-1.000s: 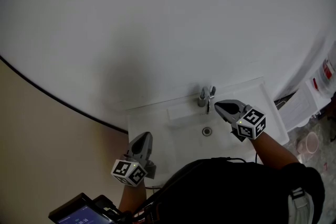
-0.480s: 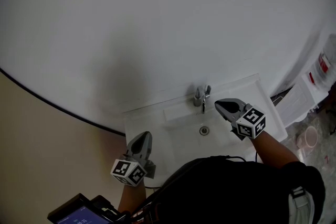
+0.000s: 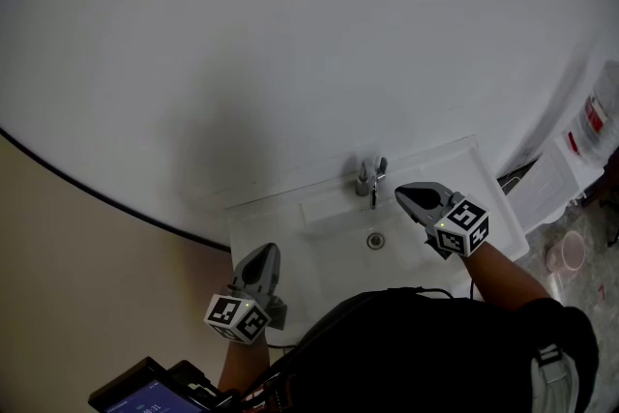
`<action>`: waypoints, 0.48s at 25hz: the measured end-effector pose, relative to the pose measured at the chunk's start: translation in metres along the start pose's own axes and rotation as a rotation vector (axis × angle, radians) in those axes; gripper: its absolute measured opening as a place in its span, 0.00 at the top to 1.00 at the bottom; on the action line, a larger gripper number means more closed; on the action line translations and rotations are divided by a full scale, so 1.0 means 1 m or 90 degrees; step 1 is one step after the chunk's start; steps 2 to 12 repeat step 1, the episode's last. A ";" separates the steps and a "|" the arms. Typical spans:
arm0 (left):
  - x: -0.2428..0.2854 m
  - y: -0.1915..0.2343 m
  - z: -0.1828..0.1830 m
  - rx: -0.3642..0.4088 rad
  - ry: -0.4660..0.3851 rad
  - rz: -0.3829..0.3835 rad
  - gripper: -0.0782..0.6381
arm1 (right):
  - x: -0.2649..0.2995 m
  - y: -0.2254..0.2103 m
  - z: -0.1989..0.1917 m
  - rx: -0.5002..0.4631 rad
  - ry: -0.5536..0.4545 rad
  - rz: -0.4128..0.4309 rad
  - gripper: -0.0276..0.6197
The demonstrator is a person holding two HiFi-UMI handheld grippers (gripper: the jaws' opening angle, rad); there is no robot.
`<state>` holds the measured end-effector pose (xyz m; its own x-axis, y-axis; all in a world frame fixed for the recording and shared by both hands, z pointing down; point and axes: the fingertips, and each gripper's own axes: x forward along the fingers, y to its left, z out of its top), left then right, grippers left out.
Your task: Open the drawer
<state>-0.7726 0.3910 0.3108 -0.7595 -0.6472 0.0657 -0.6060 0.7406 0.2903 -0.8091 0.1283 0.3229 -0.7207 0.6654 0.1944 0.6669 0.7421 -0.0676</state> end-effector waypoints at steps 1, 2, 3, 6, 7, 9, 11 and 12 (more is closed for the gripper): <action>0.000 0.001 0.000 0.000 0.000 0.000 0.90 | 0.000 0.000 0.000 0.000 0.000 0.000 0.96; 0.000 0.001 0.000 0.000 0.000 0.000 0.90 | 0.000 0.000 0.000 0.000 0.000 0.000 0.96; 0.000 0.001 0.000 0.000 0.000 0.000 0.90 | 0.000 0.000 0.000 0.000 0.000 0.000 0.96; 0.000 0.001 0.000 0.000 0.000 0.000 0.90 | 0.000 0.000 0.000 0.000 0.000 0.000 0.96; 0.000 0.001 0.000 0.000 0.000 0.000 0.90 | 0.000 0.000 0.000 0.000 0.000 0.000 0.96; 0.000 0.001 0.000 0.000 0.000 0.000 0.90 | 0.000 0.000 0.000 0.000 0.000 0.000 0.96; 0.000 0.001 0.000 0.000 0.000 0.000 0.90 | 0.000 0.000 0.000 0.000 0.000 0.000 0.96; 0.000 0.001 0.000 0.000 0.000 0.000 0.90 | 0.000 0.000 0.000 0.000 0.000 0.000 0.96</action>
